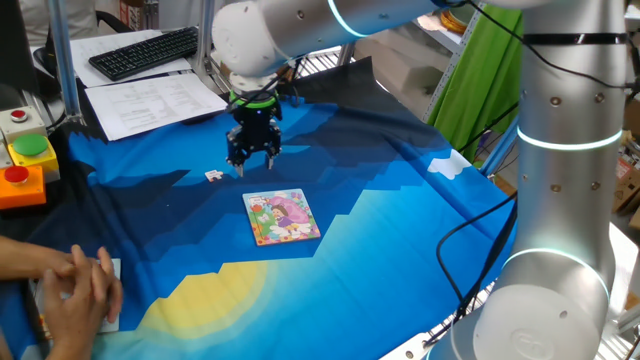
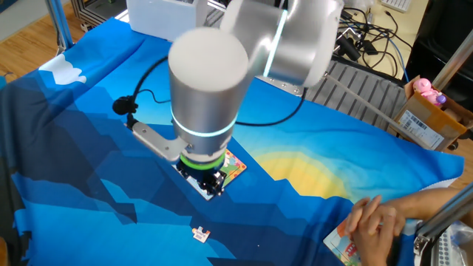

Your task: Assemble one piece of a puzzle

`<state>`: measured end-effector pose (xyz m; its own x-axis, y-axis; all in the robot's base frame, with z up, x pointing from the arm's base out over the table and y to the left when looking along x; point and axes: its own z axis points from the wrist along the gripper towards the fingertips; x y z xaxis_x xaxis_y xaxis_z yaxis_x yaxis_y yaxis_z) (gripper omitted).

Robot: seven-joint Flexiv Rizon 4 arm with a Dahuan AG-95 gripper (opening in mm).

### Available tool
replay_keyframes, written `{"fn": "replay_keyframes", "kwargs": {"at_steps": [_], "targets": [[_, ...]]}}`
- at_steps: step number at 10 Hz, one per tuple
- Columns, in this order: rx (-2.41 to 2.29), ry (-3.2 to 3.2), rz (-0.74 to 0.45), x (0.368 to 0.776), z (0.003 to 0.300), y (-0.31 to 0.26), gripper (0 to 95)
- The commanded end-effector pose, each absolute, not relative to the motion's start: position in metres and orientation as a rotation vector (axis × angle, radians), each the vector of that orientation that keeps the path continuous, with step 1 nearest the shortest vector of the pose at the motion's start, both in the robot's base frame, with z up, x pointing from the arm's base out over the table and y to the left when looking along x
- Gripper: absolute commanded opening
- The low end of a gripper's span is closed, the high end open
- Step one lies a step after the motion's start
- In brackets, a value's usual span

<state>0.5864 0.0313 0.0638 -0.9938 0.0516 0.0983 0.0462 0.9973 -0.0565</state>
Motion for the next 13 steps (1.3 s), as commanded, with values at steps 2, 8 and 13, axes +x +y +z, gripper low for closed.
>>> {"fn": "replay_keyframes", "kwargs": {"at_steps": [2, 8, 13], "targets": [[-0.159, -3.038, 0.001, 0.589, 0.062, 0.033, 57.0], [-0.22, -3.036, 0.0, 0.605, 0.06, 0.057, 57.0], [-0.252, -3.035, -0.01, 0.617, 0.05, 0.078, 57.0]]}}
